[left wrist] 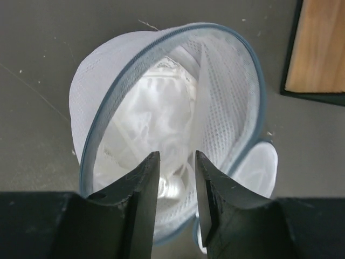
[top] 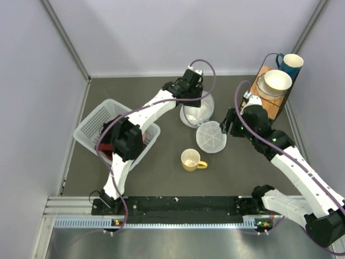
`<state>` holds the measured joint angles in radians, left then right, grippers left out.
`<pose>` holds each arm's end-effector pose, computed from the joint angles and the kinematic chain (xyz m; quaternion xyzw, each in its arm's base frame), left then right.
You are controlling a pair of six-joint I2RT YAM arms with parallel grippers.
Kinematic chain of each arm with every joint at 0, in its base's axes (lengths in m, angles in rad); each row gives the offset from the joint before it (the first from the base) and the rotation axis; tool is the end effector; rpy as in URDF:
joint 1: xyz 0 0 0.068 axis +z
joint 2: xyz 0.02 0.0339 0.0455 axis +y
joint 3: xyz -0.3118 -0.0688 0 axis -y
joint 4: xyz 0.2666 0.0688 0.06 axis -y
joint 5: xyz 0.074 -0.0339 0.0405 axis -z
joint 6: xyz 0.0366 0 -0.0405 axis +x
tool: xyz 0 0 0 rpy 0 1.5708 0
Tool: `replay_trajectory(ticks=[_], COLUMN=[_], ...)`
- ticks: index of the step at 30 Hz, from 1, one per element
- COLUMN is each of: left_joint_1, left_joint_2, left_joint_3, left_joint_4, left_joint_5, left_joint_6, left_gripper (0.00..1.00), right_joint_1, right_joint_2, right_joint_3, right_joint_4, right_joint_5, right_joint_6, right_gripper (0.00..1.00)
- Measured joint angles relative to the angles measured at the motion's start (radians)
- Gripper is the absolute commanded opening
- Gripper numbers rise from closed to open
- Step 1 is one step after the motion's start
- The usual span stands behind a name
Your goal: Unzip the laundry bag and remove the bra
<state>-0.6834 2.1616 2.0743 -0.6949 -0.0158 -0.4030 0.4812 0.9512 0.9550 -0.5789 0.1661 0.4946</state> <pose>0.4214 -0.3424 0.3310 0.1260 0.9146 -0.1923 0.3326 0.1780 0.0861 0.3685 0.0455 0.8753 0.1587 0.4545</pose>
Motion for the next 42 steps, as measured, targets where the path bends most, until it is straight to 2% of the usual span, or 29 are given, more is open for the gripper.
replay_trajectory(ticks=[1,6,12,13,16,17,18,27,35,42], left_joint_1=[0.0,-0.01,-0.033,-0.035,-0.041,-0.043,-0.045,-0.046,-0.043,-0.015], left_joint_2=[0.021,0.106,0.224,0.242,0.266,0.266,0.266,0.239,0.061,-0.093], left_joint_3=[0.01,0.029,0.033,0.033,0.033,0.034,0.035,0.03,-0.009,-0.032], left_joint_4=[0.01,0.039,0.045,0.044,0.05,0.052,0.053,0.037,-0.016,-0.005], left_joint_5=[-0.009,-0.121,-0.184,-0.187,-0.198,-0.204,-0.211,-0.199,-0.072,0.099], left_joint_6=[0.007,0.041,0.065,0.065,0.069,0.073,0.077,0.108,0.117,0.079], left_gripper=[0.45,0.54,0.56,0.55,0.38,0.28,0.01,0.0,0.0,0.0], right_joint_1=[0.0,0.0,0.0,0.0,0.0,0.0,0.0,0.0,0.0,0.0], right_joint_2=[0.0,0.017,0.037,0.039,0.04,0.04,0.04,0.046,0.108,0.108], right_joint_3=[0.0,0.0,0.0,0.0,0.0,0.0,0.0,0.003,0.029,0.06], right_joint_4=[-0.002,-0.017,-0.018,-0.018,-0.018,-0.018,-0.018,-0.018,-0.021,-0.016], right_joint_5=[0.0,-0.002,-0.006,-0.006,-0.008,-0.009,-0.01,-0.011,-0.01,-0.003], right_joint_6=[0.0,0.001,0.001,0.001,0.001,0.001,0.001,0.005,0.003,-0.001], right_gripper=[0.67,0.67,0.67,0.67,0.67,0.67,0.67,0.66,0.67,0.67])
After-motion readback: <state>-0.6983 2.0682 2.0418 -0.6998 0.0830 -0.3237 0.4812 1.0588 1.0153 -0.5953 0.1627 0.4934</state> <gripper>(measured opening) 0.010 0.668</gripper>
